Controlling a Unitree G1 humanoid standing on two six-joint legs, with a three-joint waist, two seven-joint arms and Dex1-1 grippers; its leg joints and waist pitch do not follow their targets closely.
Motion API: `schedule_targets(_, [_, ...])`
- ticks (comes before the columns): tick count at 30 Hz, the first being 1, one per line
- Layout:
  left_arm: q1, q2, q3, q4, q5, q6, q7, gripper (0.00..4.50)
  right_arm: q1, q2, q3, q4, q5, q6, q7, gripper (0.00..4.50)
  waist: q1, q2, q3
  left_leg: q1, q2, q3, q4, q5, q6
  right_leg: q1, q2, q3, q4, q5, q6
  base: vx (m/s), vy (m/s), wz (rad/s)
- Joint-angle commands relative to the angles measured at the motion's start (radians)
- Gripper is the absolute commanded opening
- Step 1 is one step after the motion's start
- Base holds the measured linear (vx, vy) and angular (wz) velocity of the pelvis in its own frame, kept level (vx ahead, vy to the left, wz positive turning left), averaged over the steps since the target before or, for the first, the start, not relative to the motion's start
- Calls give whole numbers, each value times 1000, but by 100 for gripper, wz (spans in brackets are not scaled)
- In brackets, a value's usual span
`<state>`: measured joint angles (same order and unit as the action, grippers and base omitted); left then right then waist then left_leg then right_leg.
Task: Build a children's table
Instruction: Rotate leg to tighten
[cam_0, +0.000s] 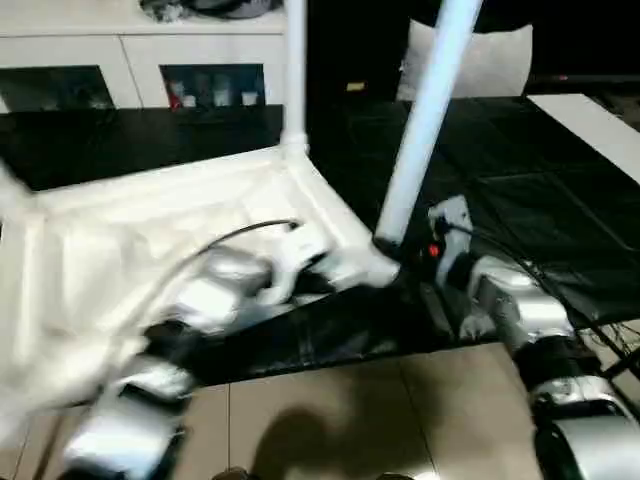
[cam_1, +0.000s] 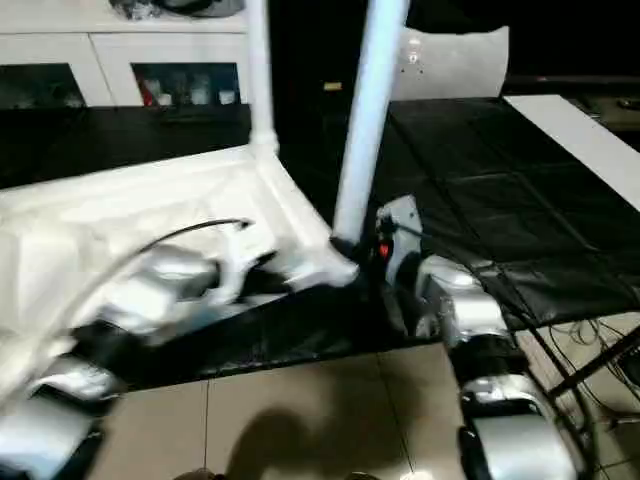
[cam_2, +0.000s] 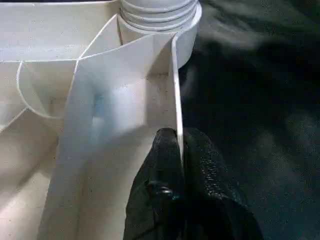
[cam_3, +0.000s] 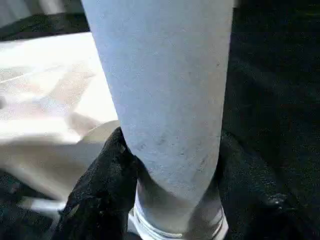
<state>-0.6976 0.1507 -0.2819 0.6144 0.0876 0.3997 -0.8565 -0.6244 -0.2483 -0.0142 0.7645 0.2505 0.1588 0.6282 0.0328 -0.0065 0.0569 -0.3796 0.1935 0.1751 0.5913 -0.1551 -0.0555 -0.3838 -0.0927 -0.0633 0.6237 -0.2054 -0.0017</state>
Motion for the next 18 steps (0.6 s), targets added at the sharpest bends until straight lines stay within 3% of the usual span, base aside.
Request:
schedule_targets(1, [-28,-57,-16,-48,-30,-1,-19,0,11,14,-17,98,-45,44,-112,204,10,-2,-55,16,26,-13,-77,-363,-6,28,-53,36,-103,-328,-210,0,0,0])
schedule_targets(2, [-28,-62,-19,-51,-25,2,-15,0,9,24,-14,87,-49,50,-115,204,8,-2,-55,12,26,-11,-77,-353,1,29,-52,36,-102,-319,-210,0,0,0])
schedule_targets(3, [-29,-66,-25,-53,-18,-2,-11,0,11,37,-10,59,-46,65,-103,255,10,-1,-57,11,26,-12,-77,-332,13,30,-51,36,-103,-298,-208,0,0,0])
schedule_targets(7, [-32,-56,-40,-56,0,-20,-9,0,34,59,-1,-55,-10,89,-60,282,19,1,-62,13,31,-9,-76,-283,29,31,-50,37,-95,-198,-234,0,0,0])
schedule_targets(10, [-18,-13,-48,-62,4,-63,-38,0,95,16,27,-174,-1,98,8,308,33,6,-64,10,30,-8,-74,-218,53,39,-47,36,-84,-80,-246,0,0,0])
schedule_targets(15, [11,49,-60,-88,-3,-108,-132,0,166,-64,46,-318,23,121,138,352,47,6,-65,11,33,-9,-75,-177,76,45,-48,34,-80,-20,-251,0,0,0])
schedule_targets(18, [21,81,-69,-96,-3,-135,-181,0,189,-110,51,-370,32,131,208,359,53,5,-63,12,35,-7,-76,-182,79,42,-49,35,-80,-23,-258,0,0,0])
